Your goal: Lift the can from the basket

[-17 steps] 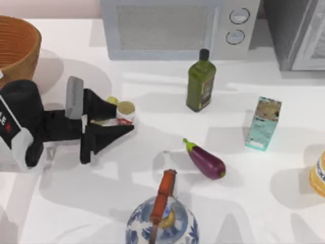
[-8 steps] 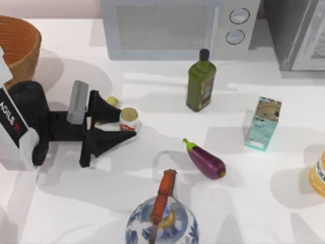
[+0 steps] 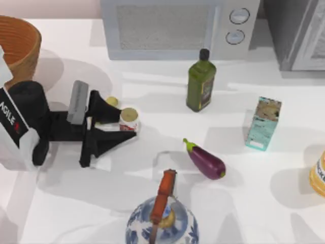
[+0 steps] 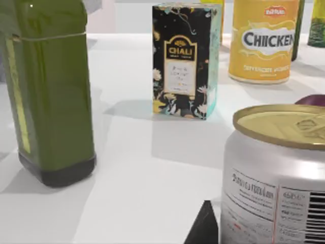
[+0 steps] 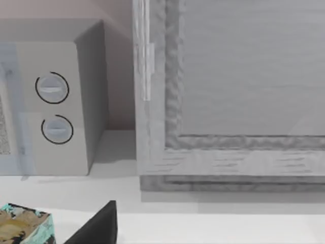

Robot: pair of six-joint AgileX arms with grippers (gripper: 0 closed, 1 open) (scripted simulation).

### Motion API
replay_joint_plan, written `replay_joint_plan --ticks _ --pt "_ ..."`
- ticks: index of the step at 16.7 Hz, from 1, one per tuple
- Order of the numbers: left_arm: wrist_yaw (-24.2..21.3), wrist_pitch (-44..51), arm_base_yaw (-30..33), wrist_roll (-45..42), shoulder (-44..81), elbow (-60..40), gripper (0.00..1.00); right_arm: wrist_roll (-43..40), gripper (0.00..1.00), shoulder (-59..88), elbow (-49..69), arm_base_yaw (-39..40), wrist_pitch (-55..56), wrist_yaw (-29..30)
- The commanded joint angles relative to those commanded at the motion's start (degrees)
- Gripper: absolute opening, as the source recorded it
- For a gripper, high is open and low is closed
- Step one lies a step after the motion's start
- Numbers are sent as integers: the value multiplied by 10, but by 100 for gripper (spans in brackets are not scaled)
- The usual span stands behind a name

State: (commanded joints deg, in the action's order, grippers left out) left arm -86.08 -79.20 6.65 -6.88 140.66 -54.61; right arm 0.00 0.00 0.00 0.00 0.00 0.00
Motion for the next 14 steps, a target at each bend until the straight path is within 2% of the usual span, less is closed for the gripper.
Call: replay_joint_plan --ticks 8,14 --pt "0 0 0 0 0 0 98 0 100 0 0 0 0 0" --pt "0 0 0 0 0 0 100 0 100 0 0 0 0 0"
